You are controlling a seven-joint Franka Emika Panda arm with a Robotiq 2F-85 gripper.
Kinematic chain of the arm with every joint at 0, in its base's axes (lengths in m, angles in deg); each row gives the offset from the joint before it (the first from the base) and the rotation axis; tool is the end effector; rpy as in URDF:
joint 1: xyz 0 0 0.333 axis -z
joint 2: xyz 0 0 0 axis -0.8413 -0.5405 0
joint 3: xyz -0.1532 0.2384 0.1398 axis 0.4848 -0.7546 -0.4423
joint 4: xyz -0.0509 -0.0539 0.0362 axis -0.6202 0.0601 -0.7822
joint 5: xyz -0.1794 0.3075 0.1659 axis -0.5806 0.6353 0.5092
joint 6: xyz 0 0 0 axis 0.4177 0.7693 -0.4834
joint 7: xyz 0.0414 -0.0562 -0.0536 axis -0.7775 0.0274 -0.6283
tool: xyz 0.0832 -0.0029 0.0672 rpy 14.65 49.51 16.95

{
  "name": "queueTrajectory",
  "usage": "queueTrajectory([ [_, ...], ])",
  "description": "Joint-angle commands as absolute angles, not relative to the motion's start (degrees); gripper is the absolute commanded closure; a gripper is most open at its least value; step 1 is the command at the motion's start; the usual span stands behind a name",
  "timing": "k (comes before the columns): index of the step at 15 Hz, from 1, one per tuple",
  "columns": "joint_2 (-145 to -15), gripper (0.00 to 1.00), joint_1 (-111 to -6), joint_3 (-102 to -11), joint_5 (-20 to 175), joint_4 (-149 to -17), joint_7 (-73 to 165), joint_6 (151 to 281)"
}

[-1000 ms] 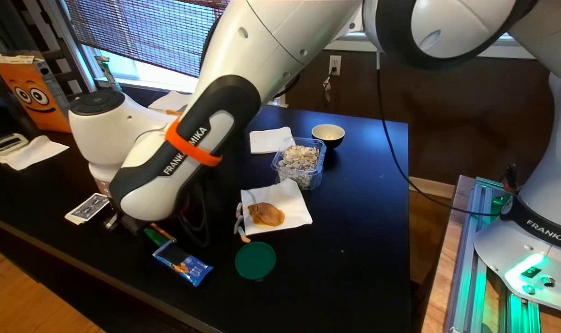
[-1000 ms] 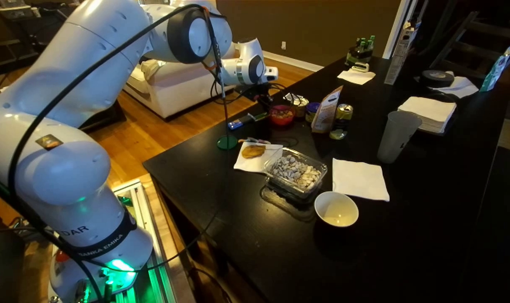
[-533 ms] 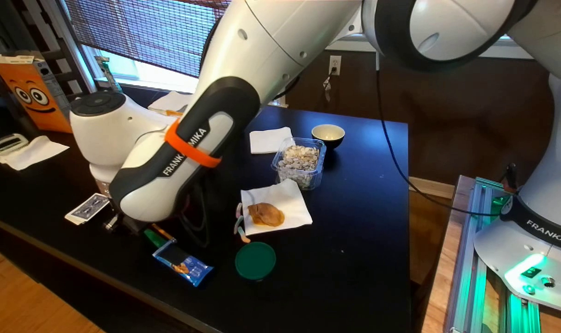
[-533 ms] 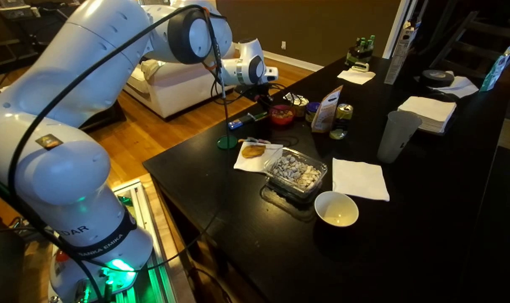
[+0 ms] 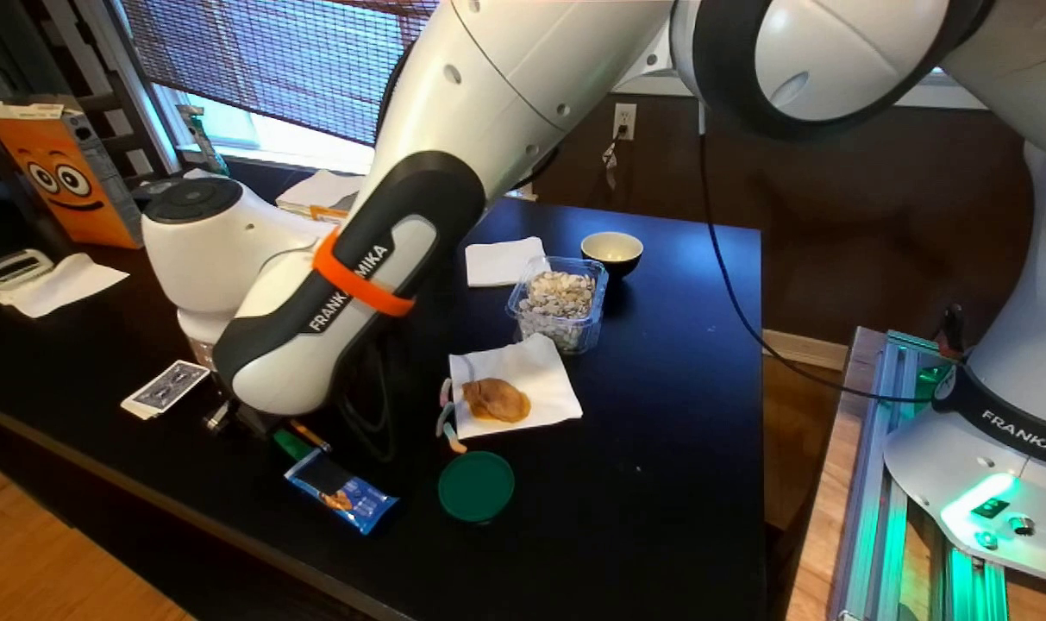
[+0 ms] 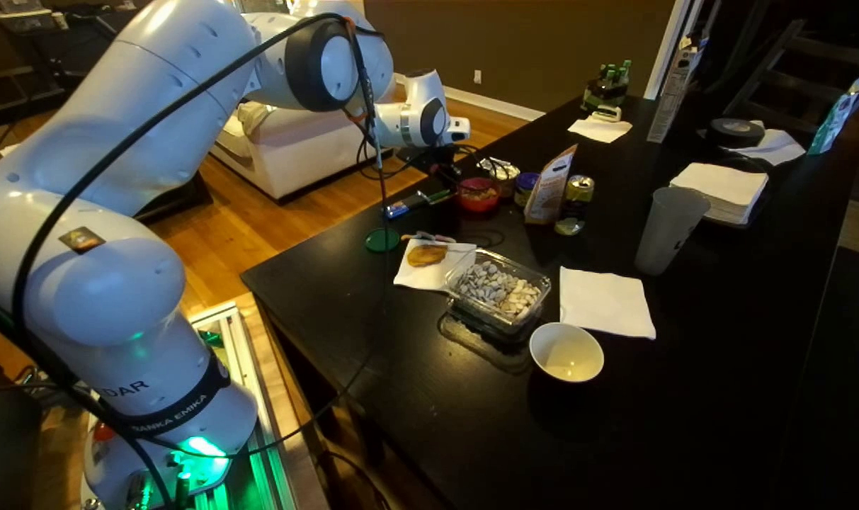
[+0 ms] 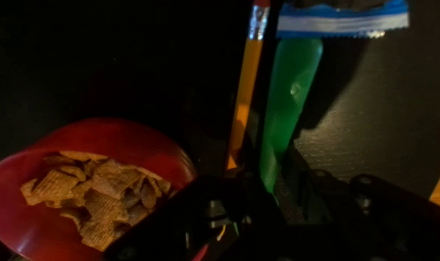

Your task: Pick up the spoon, get some of the objects from the plastic bowl and put them in the white bowl

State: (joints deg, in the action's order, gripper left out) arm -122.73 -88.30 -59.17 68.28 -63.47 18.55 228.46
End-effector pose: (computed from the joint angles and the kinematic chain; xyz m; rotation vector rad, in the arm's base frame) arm 0.6626 0.3850 0.1485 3.0940 0.2094 0.4765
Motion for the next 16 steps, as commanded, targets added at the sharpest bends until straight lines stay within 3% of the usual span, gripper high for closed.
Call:
queueTrajectory([
  [1,-124.4,0.72,-87.7,-59.7,70.6,-61.7,20.7,227.8],
  [2,-124.4,0.89,-87.7,-59.8,70.9,-61.7,20.8,227.6],
  [4,-124.1,1.00,-87.9,-59.9,71.5,-61.5,20.8,227.2],
  [6,-122.8,0.96,-88.6,-59.7,72.1,-61.5,19.7,224.9],
  [16,-110.3,0.96,-94.2,-57.5,70.3,-62.6,9.1,200.3],
])
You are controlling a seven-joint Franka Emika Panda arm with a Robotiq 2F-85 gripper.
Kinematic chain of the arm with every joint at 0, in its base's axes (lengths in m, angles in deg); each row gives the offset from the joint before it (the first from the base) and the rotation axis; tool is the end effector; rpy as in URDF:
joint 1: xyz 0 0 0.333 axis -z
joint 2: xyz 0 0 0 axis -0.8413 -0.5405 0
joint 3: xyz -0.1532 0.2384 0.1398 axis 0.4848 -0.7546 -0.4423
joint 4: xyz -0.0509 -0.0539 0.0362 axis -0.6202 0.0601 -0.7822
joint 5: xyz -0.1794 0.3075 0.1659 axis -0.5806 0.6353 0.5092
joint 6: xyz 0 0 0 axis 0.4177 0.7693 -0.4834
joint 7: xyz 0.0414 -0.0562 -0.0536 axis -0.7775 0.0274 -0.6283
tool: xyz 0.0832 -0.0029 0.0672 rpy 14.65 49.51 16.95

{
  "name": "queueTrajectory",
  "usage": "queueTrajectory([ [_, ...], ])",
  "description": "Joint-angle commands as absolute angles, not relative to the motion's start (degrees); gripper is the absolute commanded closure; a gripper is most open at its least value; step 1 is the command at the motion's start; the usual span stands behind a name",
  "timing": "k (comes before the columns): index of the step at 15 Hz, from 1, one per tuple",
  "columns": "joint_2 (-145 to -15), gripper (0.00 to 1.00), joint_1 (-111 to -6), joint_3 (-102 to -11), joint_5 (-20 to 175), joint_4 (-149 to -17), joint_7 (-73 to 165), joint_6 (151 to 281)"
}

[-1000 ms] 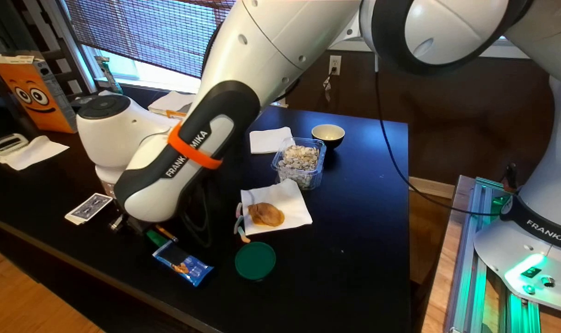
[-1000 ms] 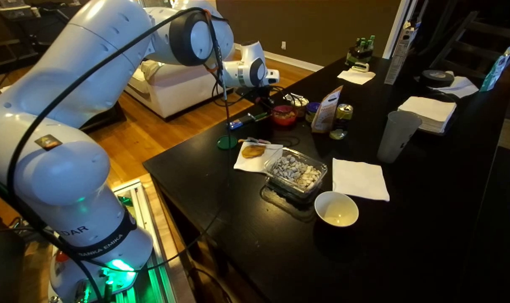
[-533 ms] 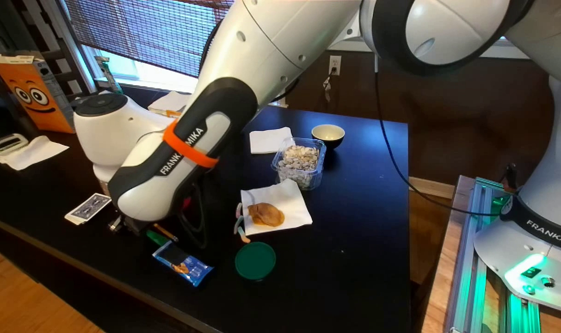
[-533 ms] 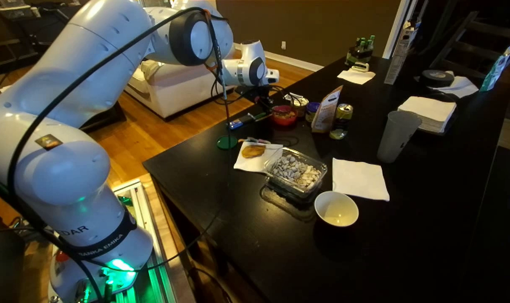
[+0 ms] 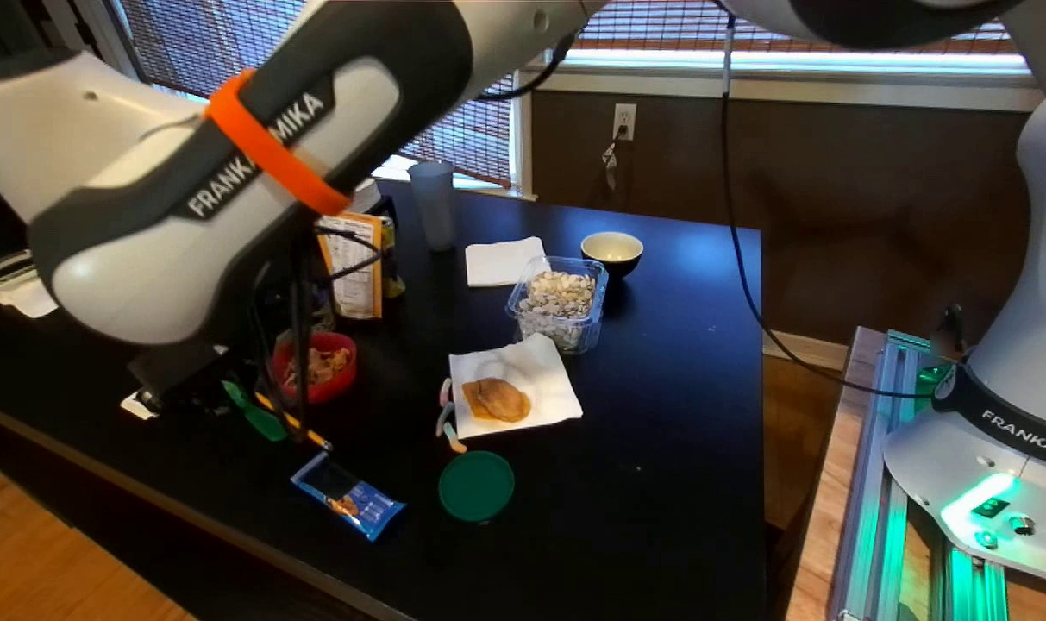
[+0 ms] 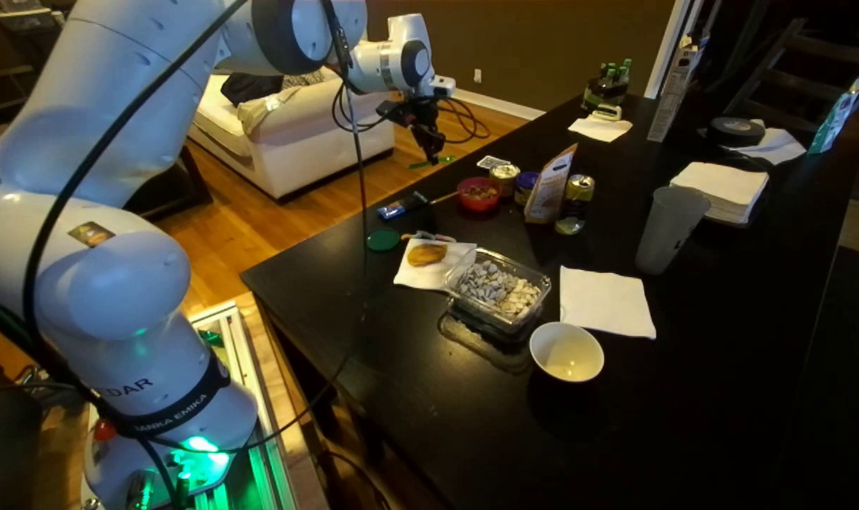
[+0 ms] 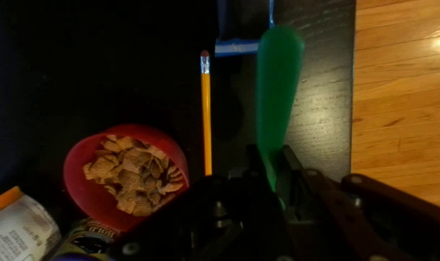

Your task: Pick up the spoon, get some of the objects from the plastic bowl and put them in the white bowl

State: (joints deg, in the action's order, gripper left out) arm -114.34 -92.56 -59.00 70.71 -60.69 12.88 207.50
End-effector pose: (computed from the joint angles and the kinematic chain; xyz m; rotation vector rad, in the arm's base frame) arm 0.6382 0.4241 0.2459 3.0492 0.0520 0.2596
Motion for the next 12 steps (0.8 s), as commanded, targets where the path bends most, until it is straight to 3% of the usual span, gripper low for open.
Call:
queueTrajectory([
  [1,-109.2,0.96,-94.4,-57.4,70.3,-63.3,8.2,197.9],
  [5,-105.6,0.96,-93.0,-58.2,72.2,-68.6,6.4,195.2],
  [10,-100.1,0.96,-91.8,-57.1,75.1,-81.2,-3.8,203.0],
  [11,-105.0,0.84,-90.3,-59.9,72.3,-72.9,-0.1,198.7],
  [12,-104.1,0.84,-90.1,-59.6,72.2,-75.1,-1.9,200.2],
])
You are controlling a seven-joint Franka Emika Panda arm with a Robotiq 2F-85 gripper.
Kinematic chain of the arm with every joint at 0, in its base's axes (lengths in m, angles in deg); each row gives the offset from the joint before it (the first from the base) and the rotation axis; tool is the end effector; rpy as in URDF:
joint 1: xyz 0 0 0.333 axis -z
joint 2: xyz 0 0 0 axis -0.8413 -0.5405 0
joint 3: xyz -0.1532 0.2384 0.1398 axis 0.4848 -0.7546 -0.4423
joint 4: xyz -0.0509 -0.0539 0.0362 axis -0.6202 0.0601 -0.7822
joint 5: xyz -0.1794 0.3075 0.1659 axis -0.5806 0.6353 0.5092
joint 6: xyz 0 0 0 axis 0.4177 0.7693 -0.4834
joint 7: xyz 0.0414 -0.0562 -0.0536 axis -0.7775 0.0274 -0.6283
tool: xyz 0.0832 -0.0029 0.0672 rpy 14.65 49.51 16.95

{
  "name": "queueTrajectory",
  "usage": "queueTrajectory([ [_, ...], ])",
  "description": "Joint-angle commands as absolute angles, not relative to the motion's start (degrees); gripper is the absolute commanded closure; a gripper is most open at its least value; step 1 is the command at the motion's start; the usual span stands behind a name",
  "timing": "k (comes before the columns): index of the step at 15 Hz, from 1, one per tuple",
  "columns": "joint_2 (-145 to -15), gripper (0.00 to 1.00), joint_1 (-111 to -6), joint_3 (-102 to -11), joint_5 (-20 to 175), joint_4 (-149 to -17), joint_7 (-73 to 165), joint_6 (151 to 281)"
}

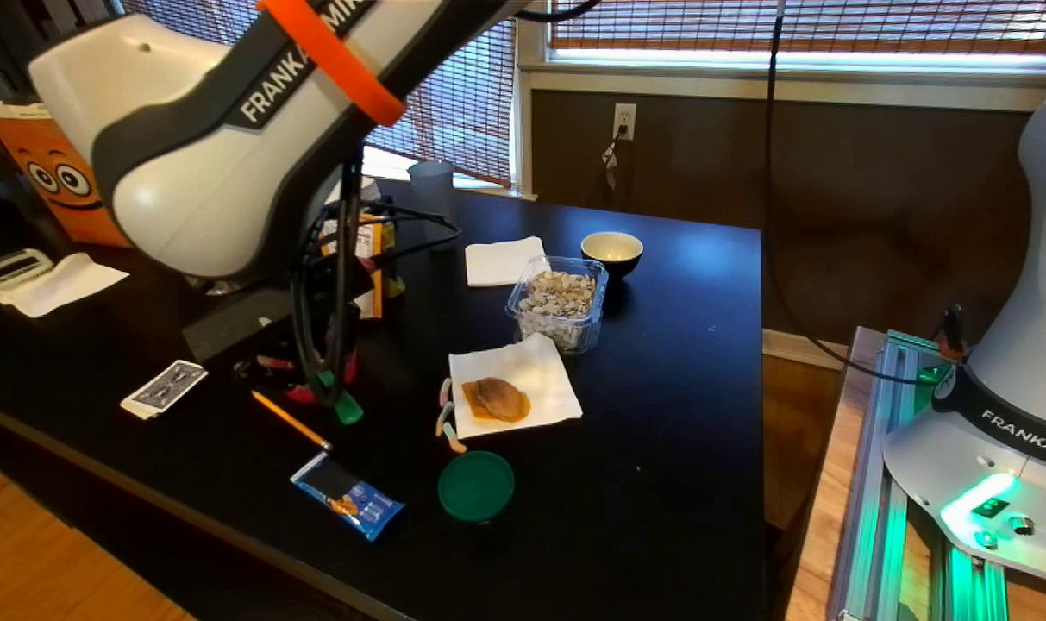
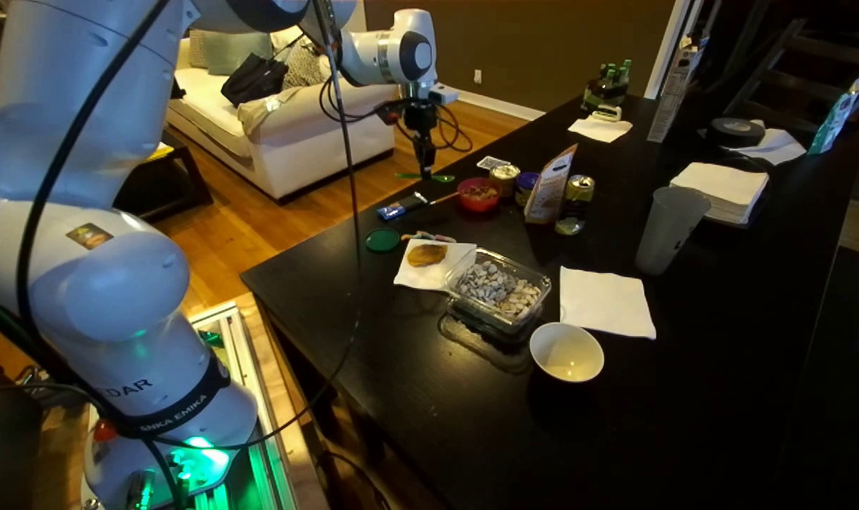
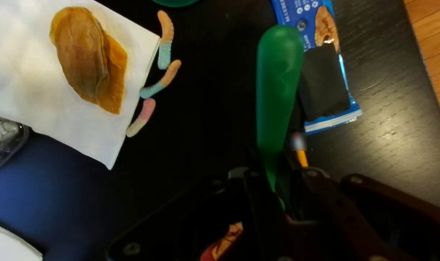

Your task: Pick up the spoon, get some of the objects from the plastic bowl and put them in the white bowl

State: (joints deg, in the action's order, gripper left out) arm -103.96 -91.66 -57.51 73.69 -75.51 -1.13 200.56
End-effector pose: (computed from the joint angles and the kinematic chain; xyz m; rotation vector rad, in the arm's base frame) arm 0.6025 0.3650 0.2517 2.9381 -0.4198 0.0157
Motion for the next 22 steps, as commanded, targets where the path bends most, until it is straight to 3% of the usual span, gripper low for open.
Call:
queueTrajectory([
  [1,-103.4,0.84,-89.9,-59.5,72.2,-76.6,-2.9,200.9],
  [4,-102.2,0.84,-89.9,-59.5,72.2,-78.4,-3.9,201.5],
  [5,-102.1,0.96,-89.5,-59.4,72.8,-78.2,-4.6,201.7],
  [22,-89.7,0.96,-75.3,-61.2,81.8,-97.2,-18.4,204.3],
])
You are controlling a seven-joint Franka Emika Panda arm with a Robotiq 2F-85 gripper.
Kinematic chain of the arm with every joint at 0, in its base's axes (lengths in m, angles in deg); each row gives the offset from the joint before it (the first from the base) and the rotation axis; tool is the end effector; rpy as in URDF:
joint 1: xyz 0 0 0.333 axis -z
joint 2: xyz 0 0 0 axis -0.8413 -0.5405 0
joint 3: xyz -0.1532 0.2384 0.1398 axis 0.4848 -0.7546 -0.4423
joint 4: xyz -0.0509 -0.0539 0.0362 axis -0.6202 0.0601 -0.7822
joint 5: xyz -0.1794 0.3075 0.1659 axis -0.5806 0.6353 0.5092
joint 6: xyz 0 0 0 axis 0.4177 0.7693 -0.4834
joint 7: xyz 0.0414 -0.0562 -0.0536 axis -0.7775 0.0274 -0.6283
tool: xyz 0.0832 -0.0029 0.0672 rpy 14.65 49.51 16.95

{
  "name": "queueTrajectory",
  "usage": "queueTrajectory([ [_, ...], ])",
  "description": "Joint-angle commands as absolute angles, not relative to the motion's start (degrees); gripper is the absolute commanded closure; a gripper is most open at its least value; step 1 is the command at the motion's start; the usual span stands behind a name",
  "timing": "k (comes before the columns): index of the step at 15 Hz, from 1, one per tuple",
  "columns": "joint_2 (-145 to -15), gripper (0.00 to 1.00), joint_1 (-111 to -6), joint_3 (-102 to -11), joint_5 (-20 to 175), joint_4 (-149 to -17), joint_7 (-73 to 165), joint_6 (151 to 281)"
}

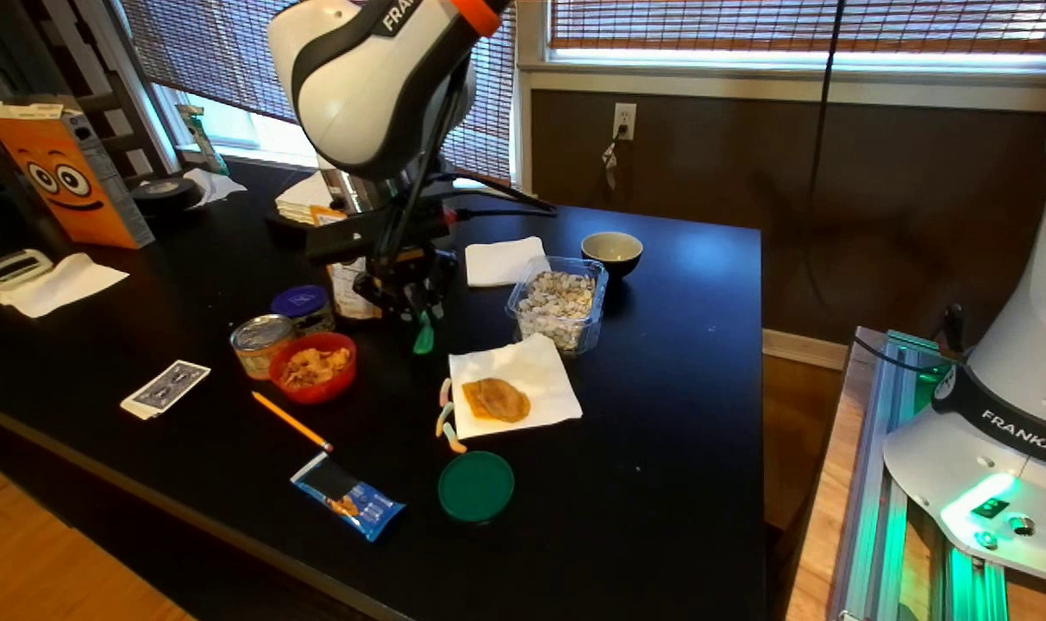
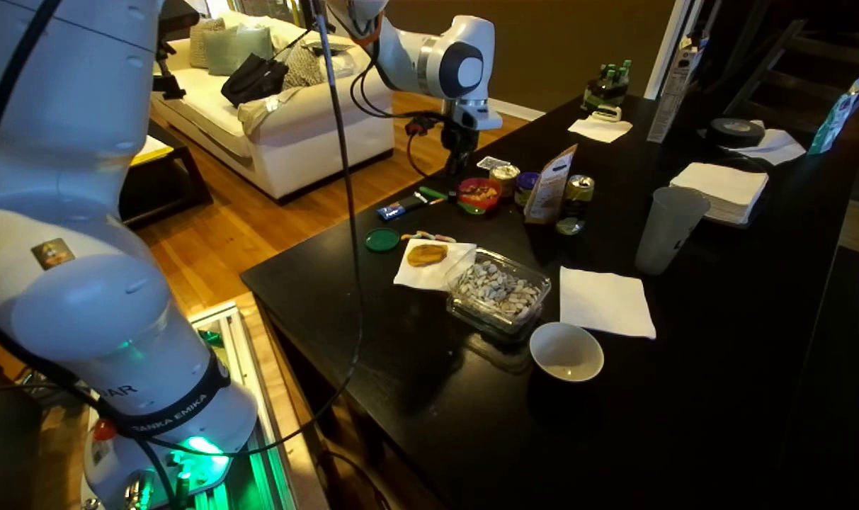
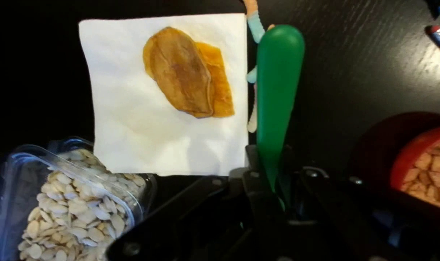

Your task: Pick up the spoon, get some of the objects from the plastic bowl and put them in the white bowl

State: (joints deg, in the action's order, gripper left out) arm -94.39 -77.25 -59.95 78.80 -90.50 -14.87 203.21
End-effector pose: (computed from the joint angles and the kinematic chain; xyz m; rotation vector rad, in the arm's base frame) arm 0.6114 0.2124 0.2555 2.7796 -1.1563 -0.1428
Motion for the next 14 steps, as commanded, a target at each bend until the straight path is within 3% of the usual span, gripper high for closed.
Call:
queueTrajectory([
  [1,-88.9,0.96,-75.1,-60.8,82.1,-98.8,-20.2,205.1],
  [3,-87.7,0.96,-74.6,-60.7,82.5,-100.8,-23.7,205.7],
  [4,-91.2,0.84,-74.5,-61.1,80.1,-96.1,-21.1,203.6],
  [8,-89.6,0.84,-74.1,-61.2,80.4,-98.4,-23.3,204.2],
  [9,-89.9,0.96,-74.0,-61.5,80.9,-97.5,-22.8,203.1],
  [14,-87.8,0.96,-72.4,-61.7,82.5,-98.5,-23.0,203.5],
])
